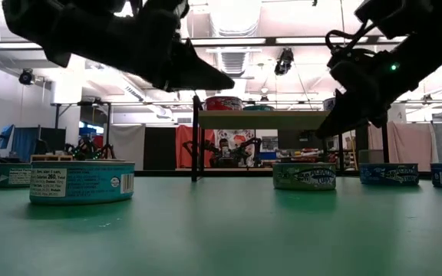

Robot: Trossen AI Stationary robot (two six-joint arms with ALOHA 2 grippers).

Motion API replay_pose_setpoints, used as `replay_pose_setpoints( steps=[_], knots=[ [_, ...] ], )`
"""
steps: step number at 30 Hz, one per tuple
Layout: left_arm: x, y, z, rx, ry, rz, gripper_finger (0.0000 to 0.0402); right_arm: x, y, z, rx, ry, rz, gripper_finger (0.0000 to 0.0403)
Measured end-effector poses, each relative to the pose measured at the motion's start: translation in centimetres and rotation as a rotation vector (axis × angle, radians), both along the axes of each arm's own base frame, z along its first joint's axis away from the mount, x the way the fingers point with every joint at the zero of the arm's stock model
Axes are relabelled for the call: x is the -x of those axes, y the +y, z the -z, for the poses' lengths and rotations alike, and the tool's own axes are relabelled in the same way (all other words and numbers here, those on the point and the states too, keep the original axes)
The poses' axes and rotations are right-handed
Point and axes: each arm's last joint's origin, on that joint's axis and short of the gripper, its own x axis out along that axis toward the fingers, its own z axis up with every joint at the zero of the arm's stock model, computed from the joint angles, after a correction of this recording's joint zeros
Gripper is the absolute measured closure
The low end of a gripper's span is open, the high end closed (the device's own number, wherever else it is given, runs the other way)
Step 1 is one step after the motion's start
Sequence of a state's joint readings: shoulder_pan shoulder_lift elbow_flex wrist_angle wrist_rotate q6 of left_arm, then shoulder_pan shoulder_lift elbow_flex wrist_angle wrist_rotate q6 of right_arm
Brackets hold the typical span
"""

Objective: Stack canned seafood by type on shelf
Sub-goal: Put the green tuna can on the shelf

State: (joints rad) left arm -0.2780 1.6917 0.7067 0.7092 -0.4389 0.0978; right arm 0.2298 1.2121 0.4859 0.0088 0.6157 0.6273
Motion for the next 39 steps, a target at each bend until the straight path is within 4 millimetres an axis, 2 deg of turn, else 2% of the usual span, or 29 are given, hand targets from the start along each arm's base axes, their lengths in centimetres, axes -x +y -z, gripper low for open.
replay_pose_setpoints(
  steps=[12, 18, 25, 39],
  knots=[
    [-0.2, 0.2, 0.6, -0.003, 0.014, -0.007, 0.0402, -0.1, -0.1, 0.6, 0.104, 0.049, -0.031, 0.0394],
    [-0.2, 0.2, 0.6, -0.003, 0.014, -0.007, 0.0402, -1.5, 0.2, 2.4, 0.14, 0.063, -0.062, 0.0394],
    [-0.2, 0.2, 0.6, -0.002, 0.017, -0.005, 0.0402, -2.4, 0.4, 4.7, 0.154, 0.094, -0.016, 0.0394],
    [-0.2, 0.2, 0.7, 0.005, 0.022, -0.005, 0.0402, -5.3, 2.8, 4.7, 0.109, 0.113, -0.185, 0.0394]
  ],
)
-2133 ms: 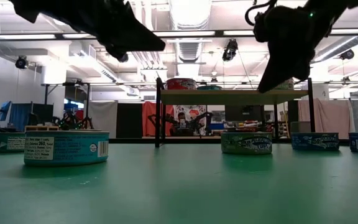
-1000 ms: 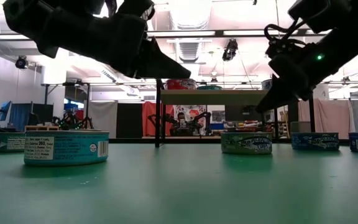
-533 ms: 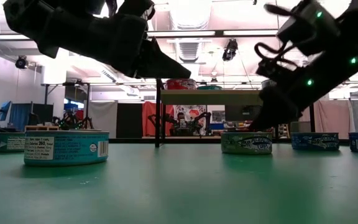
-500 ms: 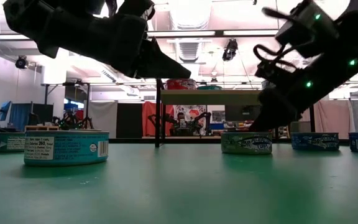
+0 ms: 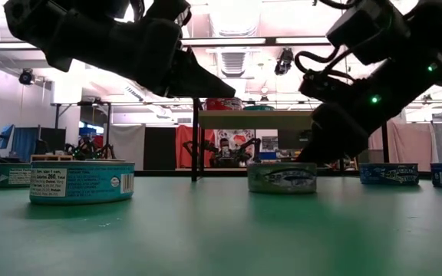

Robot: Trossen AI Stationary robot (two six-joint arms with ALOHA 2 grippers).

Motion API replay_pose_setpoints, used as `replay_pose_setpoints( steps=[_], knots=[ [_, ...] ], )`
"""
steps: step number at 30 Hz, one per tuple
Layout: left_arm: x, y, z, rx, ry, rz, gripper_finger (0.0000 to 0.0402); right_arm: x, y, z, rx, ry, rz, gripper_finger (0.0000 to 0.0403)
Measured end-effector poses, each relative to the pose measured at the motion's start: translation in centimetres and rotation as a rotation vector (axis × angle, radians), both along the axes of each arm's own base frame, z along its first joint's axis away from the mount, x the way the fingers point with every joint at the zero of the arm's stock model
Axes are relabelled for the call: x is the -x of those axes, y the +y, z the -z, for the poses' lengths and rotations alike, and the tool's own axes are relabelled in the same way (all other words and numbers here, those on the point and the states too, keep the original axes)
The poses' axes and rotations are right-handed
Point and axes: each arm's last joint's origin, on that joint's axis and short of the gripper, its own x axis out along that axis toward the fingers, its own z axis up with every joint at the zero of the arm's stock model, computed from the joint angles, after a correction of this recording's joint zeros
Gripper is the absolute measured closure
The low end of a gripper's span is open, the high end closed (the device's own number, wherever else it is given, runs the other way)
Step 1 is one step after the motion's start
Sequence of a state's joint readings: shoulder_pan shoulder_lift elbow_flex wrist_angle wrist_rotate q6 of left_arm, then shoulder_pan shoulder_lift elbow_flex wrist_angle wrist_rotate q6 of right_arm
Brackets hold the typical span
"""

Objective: Stack canned seafood by type on shelf
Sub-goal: Put the green tuna can on the shelf

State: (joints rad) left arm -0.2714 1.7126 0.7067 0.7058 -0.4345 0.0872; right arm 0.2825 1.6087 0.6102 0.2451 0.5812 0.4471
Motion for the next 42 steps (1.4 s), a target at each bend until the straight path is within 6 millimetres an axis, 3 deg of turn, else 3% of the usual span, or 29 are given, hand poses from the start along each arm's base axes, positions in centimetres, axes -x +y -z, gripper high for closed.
replay_pose_setpoints(
  steps=[5, 10, 17, 22, 33, 39, 42],
  knots=[
    [0.0, -0.1, 0.2, 0.024, 0.021, 0.046, 0.0402, -0.6, 0.3, -0.7, -0.006, -0.022, -0.013, 0.0394],
    [0.1, -0.2, 0.3, 0.043, 0.032, 0.075, 0.0402, -0.4, 0.3, -2.6, -0.045, -0.095, 0.003, 0.0394],
    [0.1, -0.2, 0.3, 0.044, 0.037, 0.075, 0.0402, 1.3, -0.1, -5.4, -0.183, -0.099, 0.029, 0.0394],
    [0.1, -0.2, 0.3, 0.059, 0.034, 0.07, 0.0395, 2.3, -0.1, -6.2, -0.277, -0.065, 0.012, 0.0394],
    [0.1, -0.2, 0.4, 0.062, 0.036, 0.069, 0.0352, 2.2, -0.2, -5.4, -0.265, -0.023, 0.02, 0.0394],
    [-0.9, -0.6, 2.9, 0.049, 0.084, 0.07, 0.0341, 2.1, -0.1, -4.7, -0.293, -0.009, 0.059, 0.0394],
    [-2.0, -0.9, 2.9, 0.017, 0.077, 0.082, 0.0341, 2.1, -0.1, -4.7, -0.295, -0.015, 0.058, 0.0394]
  ],
)
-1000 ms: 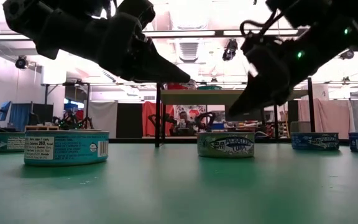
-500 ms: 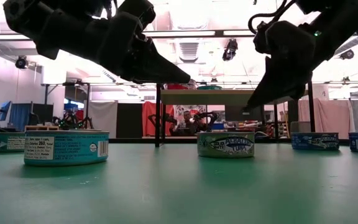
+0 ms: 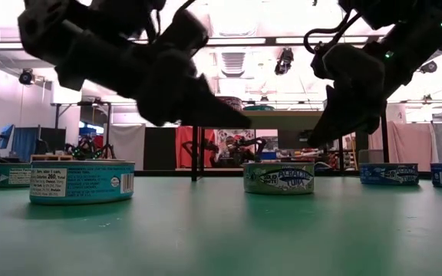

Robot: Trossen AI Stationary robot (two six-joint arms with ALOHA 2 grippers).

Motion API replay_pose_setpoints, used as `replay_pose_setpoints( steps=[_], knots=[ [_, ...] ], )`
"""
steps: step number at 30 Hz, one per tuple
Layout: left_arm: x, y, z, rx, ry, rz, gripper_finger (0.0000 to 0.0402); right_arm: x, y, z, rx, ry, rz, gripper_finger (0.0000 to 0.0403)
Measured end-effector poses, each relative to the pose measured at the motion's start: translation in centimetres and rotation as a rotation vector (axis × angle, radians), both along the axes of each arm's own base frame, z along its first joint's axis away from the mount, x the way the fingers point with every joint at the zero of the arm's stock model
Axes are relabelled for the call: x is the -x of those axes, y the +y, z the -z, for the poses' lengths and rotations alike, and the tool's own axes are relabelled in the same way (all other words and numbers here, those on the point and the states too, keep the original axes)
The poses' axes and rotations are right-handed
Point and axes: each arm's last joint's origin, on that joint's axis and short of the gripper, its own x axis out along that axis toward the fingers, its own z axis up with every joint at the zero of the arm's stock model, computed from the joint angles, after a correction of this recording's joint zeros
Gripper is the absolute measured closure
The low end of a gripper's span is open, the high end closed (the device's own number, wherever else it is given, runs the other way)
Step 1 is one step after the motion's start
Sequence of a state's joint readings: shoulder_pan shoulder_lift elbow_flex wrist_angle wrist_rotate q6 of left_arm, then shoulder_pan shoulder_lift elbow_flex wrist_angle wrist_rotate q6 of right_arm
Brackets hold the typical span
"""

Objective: Stack canned seafood by type on shelf
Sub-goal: Put the green tuna can on the shelf

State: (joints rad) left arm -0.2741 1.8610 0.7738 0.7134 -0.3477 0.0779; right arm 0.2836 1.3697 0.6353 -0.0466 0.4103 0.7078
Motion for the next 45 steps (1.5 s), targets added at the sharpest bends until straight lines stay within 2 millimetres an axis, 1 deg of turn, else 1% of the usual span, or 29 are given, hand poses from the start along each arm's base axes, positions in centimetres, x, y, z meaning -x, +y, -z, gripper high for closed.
replay_pose_setpoints(
  steps=[7, 12, 19, 25, 30, 34, 38, 42, 45],
  knots=[
    [-1.8, -0.5, -0.2, -0.052, 0.022, 0.018, 0.0341, 0.0, 0.0, 0.0, -0.022, -0.005, 0.023, 0.0389],
    [-1.7, -0.5, 0.2, -0.06, 0.074, 0.016, 0.0341, 0.0, 0.0, 0.0, -0.037, -0.009, 0.037, 0.0365],
    [-1.7, -0.5, 0.2, -0.044, 0.067, 0.01, 0.0341, 0.0, 0.0, 0.0, -0.087, -0.024, 0.08, 0.0305],
    [-1.4, -0.4, 0.8, -0.045, 0.118, 0.006, 0.0341, -0.2, -0.7, 0.2, -0.253, -0.03, 0.171, 0.0239],
    [-1.4, -0.5, 1.0, -0.036, 0.129, 0.022, 0.0352, -0.4, -0.9, 0.5, -0.277, -0.024, 0.19, 0.0186],
    [-1.3, -0.5, 1.1, -0.037, 0.14, 0.022, 0.0361, -0.6, -0.8, 0.6, -0.285, -0.031, 0.185, 0.0153],
    [-1.4, -0.5, 1.1, -0.045, 0.141, 0.026, 0.0363, -0.6, -0.8, 0.7, -0.282, -0.024, 0.171, 0.0128],
    [-2.0, -0.6, 0.3, -0.074, 0.105, 0.038, 0.0366, -0.6, -0.9, 0.6, -0.265, -0.025, 0.154, 0.0114],
    [-2.5, -0.2, -0.1, -0.093, 0.088, 0.035, 0.0391, -0.6, -0.9, 0.5, -0.252, -0.03, 0.145, 0.0108]
  ],
)
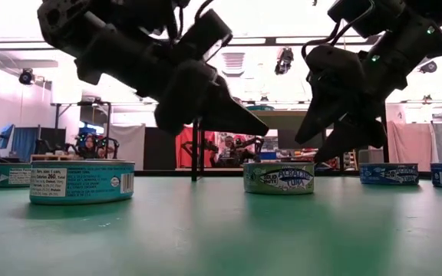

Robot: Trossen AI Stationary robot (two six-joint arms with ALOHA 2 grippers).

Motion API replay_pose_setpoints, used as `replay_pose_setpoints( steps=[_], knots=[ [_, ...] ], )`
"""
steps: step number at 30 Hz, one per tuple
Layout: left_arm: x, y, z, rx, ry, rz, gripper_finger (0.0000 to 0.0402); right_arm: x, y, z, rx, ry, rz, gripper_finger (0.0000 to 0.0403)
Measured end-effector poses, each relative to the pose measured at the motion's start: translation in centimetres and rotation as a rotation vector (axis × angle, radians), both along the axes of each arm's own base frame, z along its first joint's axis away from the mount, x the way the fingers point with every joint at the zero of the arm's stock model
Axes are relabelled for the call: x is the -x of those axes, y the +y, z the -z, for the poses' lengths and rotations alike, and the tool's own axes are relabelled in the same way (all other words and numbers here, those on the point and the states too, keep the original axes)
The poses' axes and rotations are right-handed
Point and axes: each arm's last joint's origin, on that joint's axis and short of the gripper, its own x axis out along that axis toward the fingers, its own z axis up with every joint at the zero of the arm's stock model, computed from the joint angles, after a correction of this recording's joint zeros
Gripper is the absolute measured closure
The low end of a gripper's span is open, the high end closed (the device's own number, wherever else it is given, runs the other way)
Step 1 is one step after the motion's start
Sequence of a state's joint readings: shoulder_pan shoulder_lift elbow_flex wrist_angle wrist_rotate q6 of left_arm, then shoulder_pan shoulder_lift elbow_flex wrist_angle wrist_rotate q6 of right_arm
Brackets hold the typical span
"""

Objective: Stack canned seafood by type on shelf
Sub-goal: Put the green tuna can on the shelf

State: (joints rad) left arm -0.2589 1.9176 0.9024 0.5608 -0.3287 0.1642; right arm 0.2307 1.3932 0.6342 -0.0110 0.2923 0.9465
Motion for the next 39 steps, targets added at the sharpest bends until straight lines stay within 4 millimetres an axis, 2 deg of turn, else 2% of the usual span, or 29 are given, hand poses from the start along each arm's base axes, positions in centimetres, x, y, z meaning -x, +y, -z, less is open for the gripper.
replay_pose_setpoints(
  steps=[9, 15, 22, 39],
  knots=[
    [-0.1, 0.2, 2.3, 0.016, 0.079, -0.024, 0.0401, 0.2, -0.1, -0.4, 0.019, -0.002, -0.013, 0.0113],
    [0.3, -0.3, 2.5, 0.039, 0.119, -0.035, 0.0402, 0.3, -0.1, -0.4, 0.024, 0.001, -0.018, 0.0116],
    [0.7, -1.3, 2.8, 0.023, 0.121, -0.048, 0.0401, 0.3, -0.1, -0.4, 0.018, 0.002, -0.026, 0.0103],
    [1.0, -2.2, 3.0, 0.073, 0.129, -0.057, 0.0402, -0.2, 0.2, -0.8, -0.07, -0.062, -0.034, 0.0075]
  ],
)
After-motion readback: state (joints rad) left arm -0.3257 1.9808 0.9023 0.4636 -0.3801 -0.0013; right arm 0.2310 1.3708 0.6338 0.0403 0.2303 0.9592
